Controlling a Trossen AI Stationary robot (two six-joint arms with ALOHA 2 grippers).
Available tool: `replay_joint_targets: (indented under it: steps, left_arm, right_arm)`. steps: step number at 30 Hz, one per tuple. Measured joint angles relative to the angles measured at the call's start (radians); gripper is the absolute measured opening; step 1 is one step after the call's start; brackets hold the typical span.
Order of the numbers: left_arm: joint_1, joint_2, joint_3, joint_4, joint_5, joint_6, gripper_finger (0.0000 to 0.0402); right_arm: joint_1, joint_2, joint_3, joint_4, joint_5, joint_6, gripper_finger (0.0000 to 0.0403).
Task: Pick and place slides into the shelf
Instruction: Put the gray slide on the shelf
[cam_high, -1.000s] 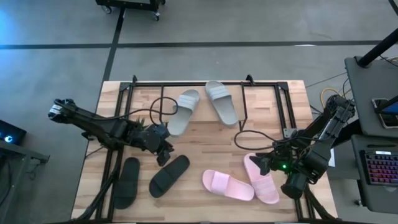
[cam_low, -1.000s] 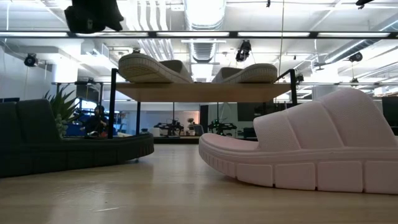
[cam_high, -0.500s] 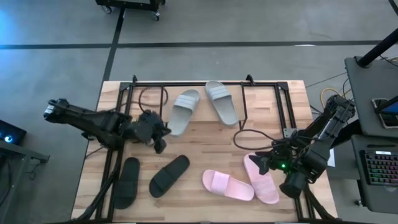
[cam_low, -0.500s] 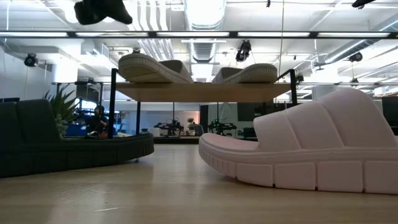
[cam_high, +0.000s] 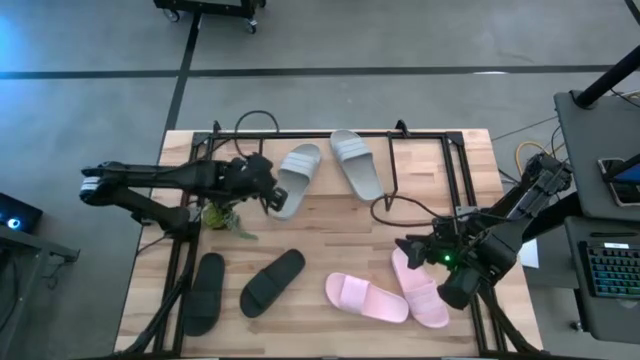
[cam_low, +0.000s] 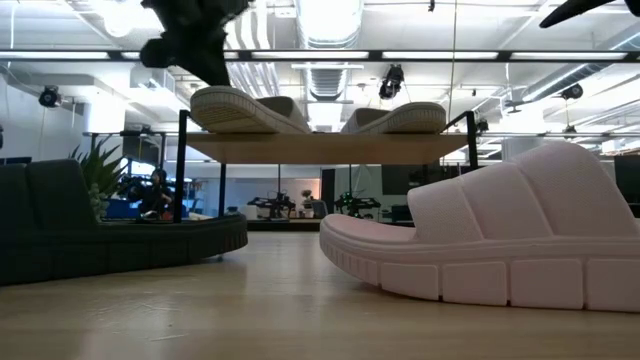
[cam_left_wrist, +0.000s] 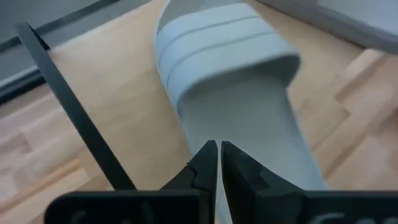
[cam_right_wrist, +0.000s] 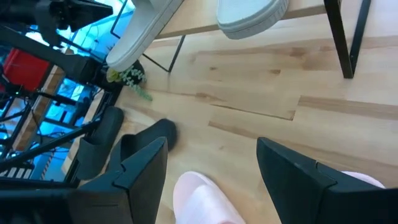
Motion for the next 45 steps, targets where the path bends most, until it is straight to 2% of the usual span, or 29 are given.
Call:
replay_joint_targets:
  steps: [10,20,25,30,35,40,45]
  left_arm:
    - [0.044,0.232,0.213,-0.312,-0.100,0.094,0.0008]
    - [0.091,0.339,0.237,-0.301,0.000,0.171,0.0008]
    - [0.096,0.349,0.238,-0.264,0.028,0.192,0.0008]
    - [0.096,0.336,0.238,-0.138,0.086,0.225,0.0008]
    - [0.097,0.339,0.238,-0.060,0.097,0.248,0.0008]
    - [0.097,0.329,0.238,-0.095,0.076,0.249,0.0008]
    - [0.097,0.255,0.237,-0.184,0.067,0.238,0.0008]
  right_arm:
    - [-0.001,0.000,0.000,0.006,-0.006,0.008,0.0237]
    - [-0.001,0.000,0.000,0.008,-0.006,0.008,0.0237]
    - [-0.001,0.000,0.000,0.008,-0.006,0.008,0.0237]
    - [-0.001,0.000,0.000,0.009,-0.006,0.009,0.0237]
    - [-0.001,0.000,0.000,0.009,-0.006,0.009,0.0237]
    - [-0.001,0.000,0.000,0.017,-0.006,0.009,0.0238]
    - [-0.004,0.000,0.000,0.046,-0.043,-0.039,0.0238]
